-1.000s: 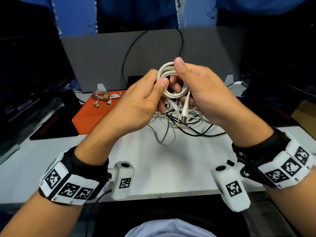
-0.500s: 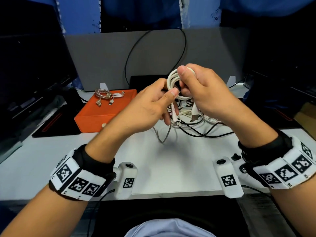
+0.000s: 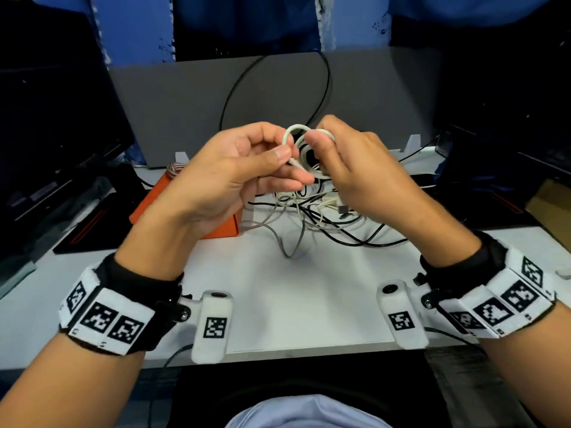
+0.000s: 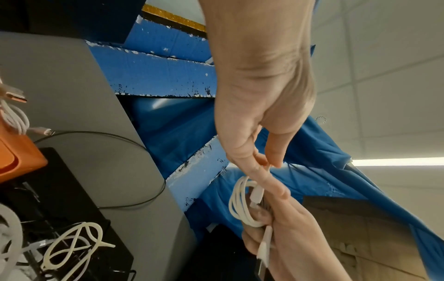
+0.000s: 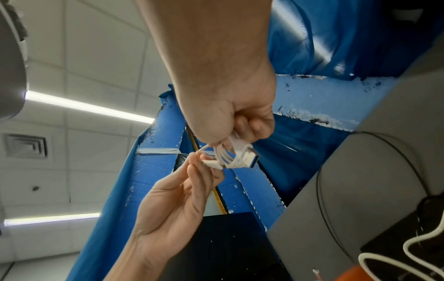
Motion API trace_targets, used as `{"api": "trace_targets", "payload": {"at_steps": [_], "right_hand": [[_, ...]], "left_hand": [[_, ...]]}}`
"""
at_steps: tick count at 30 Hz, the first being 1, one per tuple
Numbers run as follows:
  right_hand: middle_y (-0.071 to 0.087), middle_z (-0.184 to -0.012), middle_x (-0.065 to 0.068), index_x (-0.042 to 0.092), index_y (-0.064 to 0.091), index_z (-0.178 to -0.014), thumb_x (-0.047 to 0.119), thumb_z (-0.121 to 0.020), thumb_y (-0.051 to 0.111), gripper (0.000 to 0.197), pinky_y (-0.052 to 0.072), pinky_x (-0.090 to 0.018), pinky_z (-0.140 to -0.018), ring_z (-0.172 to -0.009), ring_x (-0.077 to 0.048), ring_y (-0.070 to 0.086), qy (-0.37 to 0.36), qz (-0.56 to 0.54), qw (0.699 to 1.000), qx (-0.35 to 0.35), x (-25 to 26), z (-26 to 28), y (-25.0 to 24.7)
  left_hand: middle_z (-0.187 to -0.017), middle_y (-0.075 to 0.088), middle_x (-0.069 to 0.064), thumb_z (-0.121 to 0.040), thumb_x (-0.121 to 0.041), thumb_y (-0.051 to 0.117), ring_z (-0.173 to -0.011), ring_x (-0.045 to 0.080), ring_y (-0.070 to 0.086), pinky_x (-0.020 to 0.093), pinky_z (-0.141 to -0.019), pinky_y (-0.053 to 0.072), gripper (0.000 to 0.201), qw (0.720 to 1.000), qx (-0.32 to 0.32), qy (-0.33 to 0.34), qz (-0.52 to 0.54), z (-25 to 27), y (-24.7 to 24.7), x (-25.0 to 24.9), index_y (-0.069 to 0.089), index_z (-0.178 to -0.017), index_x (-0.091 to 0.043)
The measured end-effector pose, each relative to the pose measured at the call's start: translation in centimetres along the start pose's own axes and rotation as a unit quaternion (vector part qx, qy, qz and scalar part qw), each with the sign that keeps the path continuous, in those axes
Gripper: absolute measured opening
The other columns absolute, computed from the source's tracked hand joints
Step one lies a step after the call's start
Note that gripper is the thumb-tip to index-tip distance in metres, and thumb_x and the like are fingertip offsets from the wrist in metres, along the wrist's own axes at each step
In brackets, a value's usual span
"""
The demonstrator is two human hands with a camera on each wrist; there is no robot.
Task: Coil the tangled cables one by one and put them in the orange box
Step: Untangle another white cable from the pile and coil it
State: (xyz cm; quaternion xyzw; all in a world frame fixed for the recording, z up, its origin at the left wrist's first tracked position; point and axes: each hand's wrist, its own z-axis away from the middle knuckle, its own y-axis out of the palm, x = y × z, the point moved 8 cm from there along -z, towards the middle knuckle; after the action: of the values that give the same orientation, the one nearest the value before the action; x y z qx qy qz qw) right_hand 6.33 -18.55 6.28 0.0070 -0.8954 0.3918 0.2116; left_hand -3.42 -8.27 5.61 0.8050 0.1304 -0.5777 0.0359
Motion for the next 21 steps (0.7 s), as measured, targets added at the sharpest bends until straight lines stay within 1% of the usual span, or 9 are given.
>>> {"api": "trace_targets", "payload": {"at_steps": [2, 5, 6, 8, 12, 15, 16, 18, 21], "right_hand": [[0.059, -0.072, -0.003, 0.016, 0.048, -0.089, 0.041, -0.112, 0.035, 0.036, 0.045, -0.044, -0.070, -0.069, -0.022, 0.055, 0.004, -0.049, 0.999, -0.016, -0.2, -0.1, -0.2], [0.051, -0.067, 0.004, 0.013, 0.048, -0.085, 0.034, -0.112, 0.038, 0.036, 0.040, -0.026, -0.060, -0.058, -0.008, 0.047, 0.016, -0.131, 0.991, -0.026, -0.3, -0.2, -0.2], [0.049, -0.067, 0.005, 0.013, 0.048, -0.085, 0.032, -0.113, 0.038, 0.035, 0.038, -0.024, -0.059, -0.056, -0.004, 0.043, 0.019, -0.152, 0.988, -0.026, -0.2, -0.2, -0.1], [0.048, -0.068, 0.003, 0.012, 0.048, -0.084, 0.033, -0.113, 0.038, 0.037, 0.036, -0.027, -0.058, -0.058, -0.005, 0.040, 0.027, -0.180, 0.983, -0.018, -0.3, -0.2, 0.1], [0.050, -0.070, -0.001, 0.006, 0.048, -0.085, 0.039, -0.112, 0.038, 0.044, 0.035, -0.026, -0.048, -0.053, -0.011, 0.038, 0.068, -0.227, 0.971, 0.016, -1.0, -0.1, 0.7], [0.052, -0.067, 0.004, 0.011, 0.049, -0.081, 0.039, -0.112, 0.038, 0.043, 0.039, -0.027, -0.048, -0.049, -0.006, 0.042, 0.046, -0.191, 0.980, 0.018, -0.3, -0.1, 0.4], [0.052, -0.066, 0.006, 0.016, 0.048, -0.080, 0.039, -0.112, 0.038, 0.041, 0.040, -0.023, -0.049, -0.049, -0.006, 0.045, 0.035, -0.164, 0.986, 0.014, 0.1, -0.1, 0.1], [0.052, -0.065, 0.008, 0.020, 0.047, -0.078, 0.037, -0.112, 0.038, 0.039, 0.039, -0.016, -0.050, -0.052, -0.003, 0.049, 0.021, -0.131, 0.991, 0.010, 0.5, 0.0, -0.2], [0.053, -0.065, 0.008, 0.024, 0.047, -0.076, 0.039, -0.111, 0.039, 0.039, 0.037, -0.016, -0.050, -0.052, -0.002, 0.050, 0.028, -0.123, 0.992, 0.027, 0.1, 0.0, 0.2]], "left_hand": [[-0.090, 0.070, 0.013, -0.092, -0.013, 0.061, -0.083, 0.019, 0.075, 0.023, -0.075, 0.060, 0.018, 1.000, -0.016, 0.002, 0.027, -0.2, 0.2, 0.2, 0.062, -0.106, -0.003], [-0.083, 0.072, 0.013, -0.089, -0.014, 0.063, -0.076, 0.016, 0.073, 0.022, -0.071, 0.060, 0.019, 0.999, -0.040, 0.007, 0.032, -0.3, 0.0, 0.3, 0.062, -0.106, -0.004], [-0.080, 0.072, 0.013, -0.089, -0.013, 0.064, -0.074, 0.017, 0.073, 0.023, -0.070, 0.060, 0.017, 0.999, -0.045, 0.011, 0.023, -0.3, 0.0, 0.3, 0.062, -0.104, -0.004], [-0.078, 0.071, 0.011, -0.091, -0.010, 0.067, -0.071, 0.020, 0.073, 0.025, -0.067, 0.059, 0.012, 0.997, -0.067, 0.028, -0.028, -0.3, -0.1, 0.0, 0.062, -0.101, -0.006], [-0.078, 0.063, 0.001, -0.096, -0.005, 0.068, -0.062, 0.020, 0.067, 0.030, -0.061, 0.055, 0.010, 0.979, -0.106, 0.080, -0.157, -0.3, -0.3, -0.6, 0.061, -0.097, -0.011], [-0.080, 0.065, 0.002, -0.100, -0.007, 0.062, -0.063, 0.020, 0.068, 0.034, -0.064, 0.059, 0.006, 0.977, -0.111, 0.106, -0.151, 0.0, -0.3, -1.2, 0.058, -0.100, -0.012], [-0.080, 0.066, 0.003, -0.102, -0.007, 0.060, -0.065, 0.020, 0.069, 0.035, -0.066, 0.060, 0.004, 0.977, -0.112, 0.108, -0.147, 0.1, -0.3, -1.4, 0.057, -0.101, -0.011], [-0.079, 0.069, 0.003, -0.102, -0.006, 0.058, -0.069, 0.020, 0.072, 0.033, -0.070, 0.061, 0.003, 0.979, -0.111, 0.094, -0.141, 0.1, -0.4, -1.4, 0.056, -0.102, -0.008], [-0.079, 0.074, 0.007, -0.099, -0.007, 0.064, -0.074, 0.024, 0.075, 0.035, -0.075, 0.062, 0.009, 0.979, -0.107, 0.059, -0.162, 0.2, -0.3, -1.0, 0.056, -0.099, -0.009]]}}
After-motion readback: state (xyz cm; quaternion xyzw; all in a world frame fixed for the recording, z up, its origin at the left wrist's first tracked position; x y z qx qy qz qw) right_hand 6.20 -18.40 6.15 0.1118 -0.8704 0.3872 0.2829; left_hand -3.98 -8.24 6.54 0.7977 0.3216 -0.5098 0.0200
